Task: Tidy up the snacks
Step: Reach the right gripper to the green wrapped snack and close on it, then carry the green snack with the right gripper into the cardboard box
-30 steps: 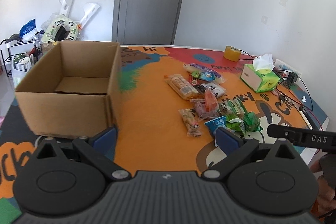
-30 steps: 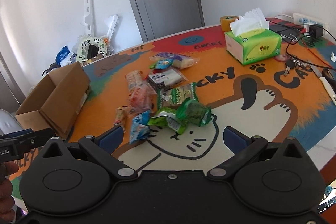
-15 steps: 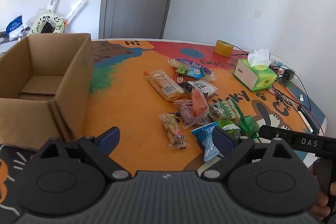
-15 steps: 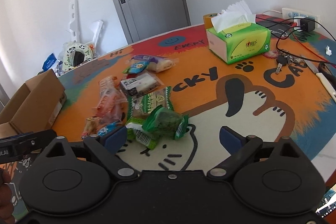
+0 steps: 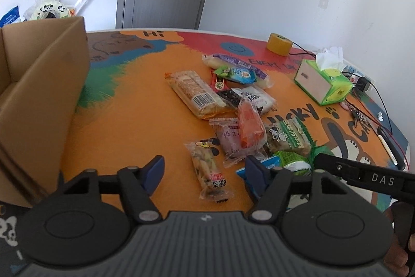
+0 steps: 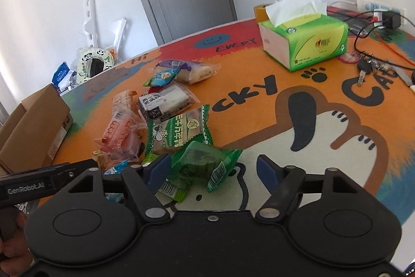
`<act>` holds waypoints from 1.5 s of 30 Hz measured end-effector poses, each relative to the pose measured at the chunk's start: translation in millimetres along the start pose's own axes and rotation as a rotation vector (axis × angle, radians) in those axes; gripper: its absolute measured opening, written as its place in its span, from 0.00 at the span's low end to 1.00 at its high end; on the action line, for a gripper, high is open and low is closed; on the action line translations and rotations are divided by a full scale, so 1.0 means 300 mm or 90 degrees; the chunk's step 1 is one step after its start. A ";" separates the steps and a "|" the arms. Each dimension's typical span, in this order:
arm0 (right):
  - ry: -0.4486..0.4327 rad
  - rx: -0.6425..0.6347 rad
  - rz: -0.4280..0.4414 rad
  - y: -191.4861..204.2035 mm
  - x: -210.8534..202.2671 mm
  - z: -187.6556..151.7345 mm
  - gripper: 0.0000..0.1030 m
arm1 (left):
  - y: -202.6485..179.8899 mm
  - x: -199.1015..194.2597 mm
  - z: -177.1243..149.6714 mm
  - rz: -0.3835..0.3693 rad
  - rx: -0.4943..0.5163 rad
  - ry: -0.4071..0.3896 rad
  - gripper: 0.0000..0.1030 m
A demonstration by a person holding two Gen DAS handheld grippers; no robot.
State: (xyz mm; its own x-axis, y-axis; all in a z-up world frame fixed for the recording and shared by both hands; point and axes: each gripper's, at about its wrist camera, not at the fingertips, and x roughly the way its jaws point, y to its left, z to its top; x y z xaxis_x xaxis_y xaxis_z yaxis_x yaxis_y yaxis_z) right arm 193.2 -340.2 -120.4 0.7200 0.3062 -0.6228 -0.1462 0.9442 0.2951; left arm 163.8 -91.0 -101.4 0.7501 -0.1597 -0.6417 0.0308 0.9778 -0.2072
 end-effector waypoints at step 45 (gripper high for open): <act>-0.093 -0.045 0.086 0.212 -0.190 -0.020 0.35 | 0.081 -0.322 0.013 -0.002 -0.019 -0.147 0.17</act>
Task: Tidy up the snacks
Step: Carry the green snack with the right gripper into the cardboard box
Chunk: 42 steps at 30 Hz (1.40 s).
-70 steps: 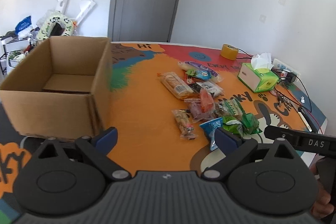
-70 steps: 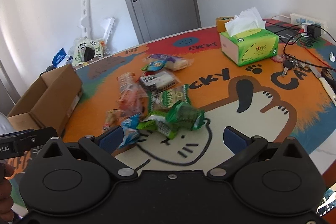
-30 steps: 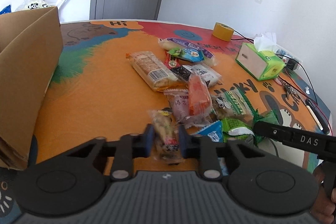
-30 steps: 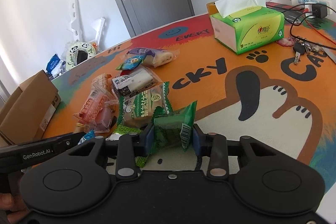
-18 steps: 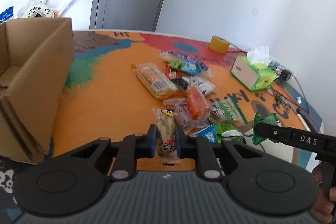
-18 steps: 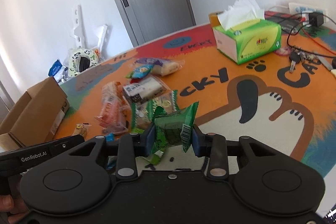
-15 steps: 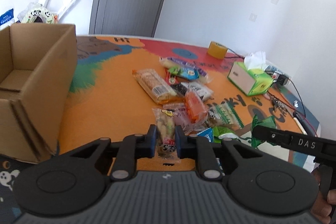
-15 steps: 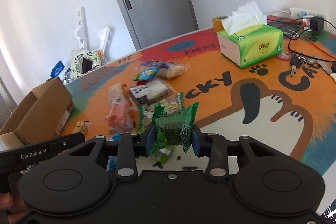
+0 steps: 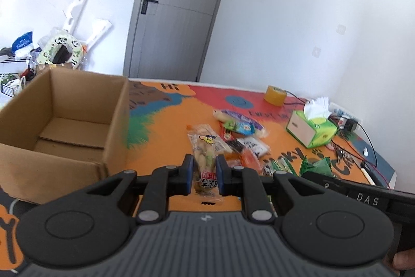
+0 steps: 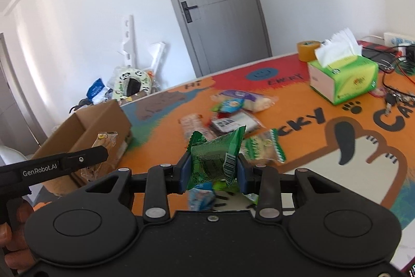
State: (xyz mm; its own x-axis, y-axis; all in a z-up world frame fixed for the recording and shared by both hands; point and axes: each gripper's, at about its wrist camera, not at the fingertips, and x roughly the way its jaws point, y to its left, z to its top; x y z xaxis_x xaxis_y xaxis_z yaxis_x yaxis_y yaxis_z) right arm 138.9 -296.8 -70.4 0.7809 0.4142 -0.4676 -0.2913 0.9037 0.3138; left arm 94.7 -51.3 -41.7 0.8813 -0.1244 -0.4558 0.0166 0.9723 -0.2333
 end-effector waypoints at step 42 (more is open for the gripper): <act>0.000 -0.115 0.200 0.558 0.206 0.090 0.35 | 0.456 -0.042 0.151 0.168 -0.116 -0.055 0.17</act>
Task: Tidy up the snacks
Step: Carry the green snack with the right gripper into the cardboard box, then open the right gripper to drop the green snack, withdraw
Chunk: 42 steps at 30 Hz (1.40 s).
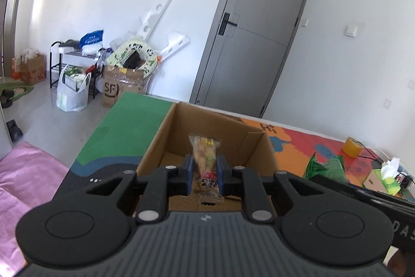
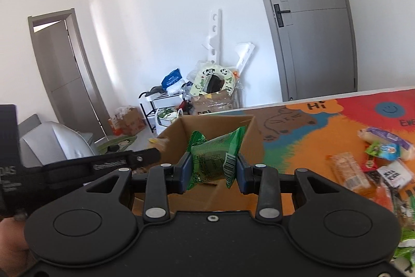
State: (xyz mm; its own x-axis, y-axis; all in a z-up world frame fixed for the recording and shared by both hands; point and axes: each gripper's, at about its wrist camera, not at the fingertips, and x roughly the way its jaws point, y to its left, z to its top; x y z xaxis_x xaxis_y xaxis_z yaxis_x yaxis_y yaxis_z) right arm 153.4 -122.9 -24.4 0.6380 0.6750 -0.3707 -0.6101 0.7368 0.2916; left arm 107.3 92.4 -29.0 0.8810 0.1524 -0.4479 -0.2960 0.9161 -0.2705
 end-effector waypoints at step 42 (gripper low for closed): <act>0.012 0.098 -0.134 -0.256 -0.252 -0.072 0.88 | -0.216 -0.153 -0.110 -0.033 0.038 0.026 0.90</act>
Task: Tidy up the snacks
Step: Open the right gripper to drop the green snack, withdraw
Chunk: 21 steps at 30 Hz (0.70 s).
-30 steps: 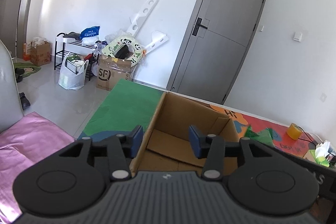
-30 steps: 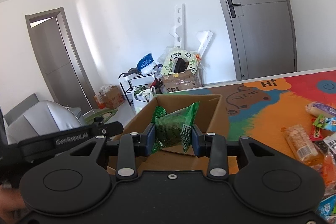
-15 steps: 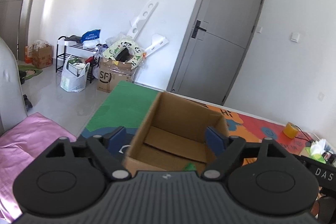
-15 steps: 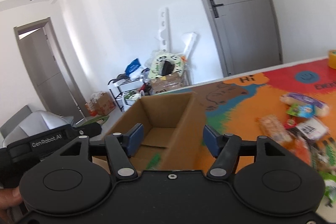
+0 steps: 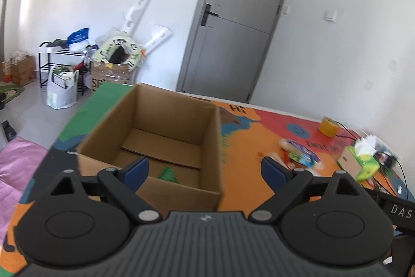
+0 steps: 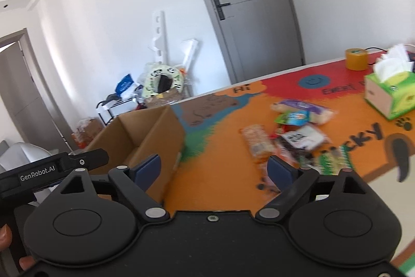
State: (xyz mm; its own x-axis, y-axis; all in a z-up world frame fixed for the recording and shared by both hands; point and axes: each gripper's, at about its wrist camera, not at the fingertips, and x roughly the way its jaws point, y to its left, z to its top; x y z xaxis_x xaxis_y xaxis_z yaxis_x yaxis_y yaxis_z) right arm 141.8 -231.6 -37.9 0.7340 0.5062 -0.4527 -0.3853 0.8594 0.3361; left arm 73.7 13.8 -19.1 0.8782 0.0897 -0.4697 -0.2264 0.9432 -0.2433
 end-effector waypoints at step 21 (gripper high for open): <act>-0.006 0.044 -0.065 -0.286 -0.128 -0.061 0.83 | -0.268 0.065 -0.122 -0.077 0.060 0.059 0.90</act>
State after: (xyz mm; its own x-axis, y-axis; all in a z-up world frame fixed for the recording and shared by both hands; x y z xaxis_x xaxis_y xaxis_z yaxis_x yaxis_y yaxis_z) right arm 136.5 -323.3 -64.6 0.7727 0.4151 -0.4802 -0.2689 0.8994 0.3447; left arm 93.5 -72.0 -39.8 0.8532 -0.0527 -0.5190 -0.0764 0.9715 -0.2243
